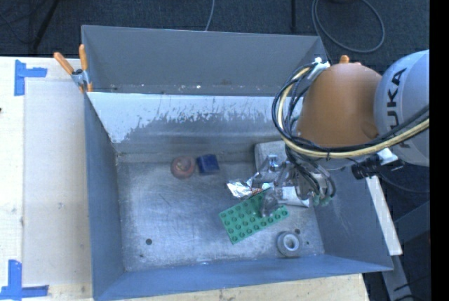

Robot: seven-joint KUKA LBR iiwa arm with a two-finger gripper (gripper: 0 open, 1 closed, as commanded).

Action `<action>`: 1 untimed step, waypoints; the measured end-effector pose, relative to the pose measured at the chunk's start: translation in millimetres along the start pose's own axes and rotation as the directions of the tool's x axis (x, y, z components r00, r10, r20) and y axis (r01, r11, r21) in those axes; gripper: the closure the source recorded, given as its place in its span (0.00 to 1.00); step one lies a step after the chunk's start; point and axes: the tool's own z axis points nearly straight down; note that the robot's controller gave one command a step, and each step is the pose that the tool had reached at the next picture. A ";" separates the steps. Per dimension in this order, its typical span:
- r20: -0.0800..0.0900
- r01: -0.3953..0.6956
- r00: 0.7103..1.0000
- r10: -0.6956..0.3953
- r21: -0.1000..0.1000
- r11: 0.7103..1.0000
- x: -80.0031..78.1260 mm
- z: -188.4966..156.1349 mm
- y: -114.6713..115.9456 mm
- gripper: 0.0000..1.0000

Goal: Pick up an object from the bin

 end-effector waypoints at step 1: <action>0.003 0.122 0.993 -0.122 0.000 0.993 9.0 -166.5 -9.0 1.00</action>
Offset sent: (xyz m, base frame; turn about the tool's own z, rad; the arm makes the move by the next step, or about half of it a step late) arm -0.0115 -0.0094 0.1625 -0.1222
